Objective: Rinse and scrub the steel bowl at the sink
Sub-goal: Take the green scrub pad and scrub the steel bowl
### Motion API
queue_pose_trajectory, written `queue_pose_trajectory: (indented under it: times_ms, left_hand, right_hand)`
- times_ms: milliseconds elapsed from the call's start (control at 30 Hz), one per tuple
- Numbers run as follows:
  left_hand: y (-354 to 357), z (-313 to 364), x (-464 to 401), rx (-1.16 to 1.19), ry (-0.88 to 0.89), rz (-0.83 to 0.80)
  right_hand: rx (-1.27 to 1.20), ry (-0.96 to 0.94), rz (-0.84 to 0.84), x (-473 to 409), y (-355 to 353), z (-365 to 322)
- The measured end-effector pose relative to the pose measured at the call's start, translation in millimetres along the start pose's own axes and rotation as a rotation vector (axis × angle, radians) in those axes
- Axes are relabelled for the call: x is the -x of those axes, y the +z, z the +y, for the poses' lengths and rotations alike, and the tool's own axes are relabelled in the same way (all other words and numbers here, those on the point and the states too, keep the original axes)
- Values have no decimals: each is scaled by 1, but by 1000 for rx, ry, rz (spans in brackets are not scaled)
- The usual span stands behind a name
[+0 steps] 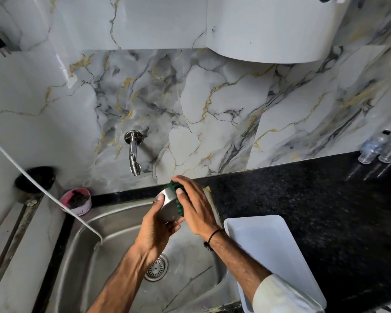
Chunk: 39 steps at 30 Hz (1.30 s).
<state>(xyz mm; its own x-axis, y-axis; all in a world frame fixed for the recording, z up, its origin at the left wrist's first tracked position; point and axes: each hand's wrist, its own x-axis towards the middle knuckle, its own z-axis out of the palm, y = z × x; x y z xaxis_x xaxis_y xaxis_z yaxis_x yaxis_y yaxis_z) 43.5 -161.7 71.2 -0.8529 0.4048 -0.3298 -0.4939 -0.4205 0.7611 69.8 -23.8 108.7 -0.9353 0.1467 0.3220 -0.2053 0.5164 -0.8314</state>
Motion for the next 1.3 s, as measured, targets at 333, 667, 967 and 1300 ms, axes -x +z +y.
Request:
queue_pose_trajectory:
  times_ms: [333, 667, 967, 1300]
  left_hand:
    - [-4, -7, 2, -448, 157, 113]
    - [-3, 9, 2, -190, 181, -88]
    - [-7, 1, 7, -332, 178, -145]
    - [-1, 5, -3, -153, -115, 65]
  right_hand:
    - [-851, 965, 148, -14, 8, 31]
    - [-863, 1115, 120, -14, 14, 46]
    - [-906, 1183, 105, -14, 16, 56]
    - [52, 197, -76, 4, 16, 45]
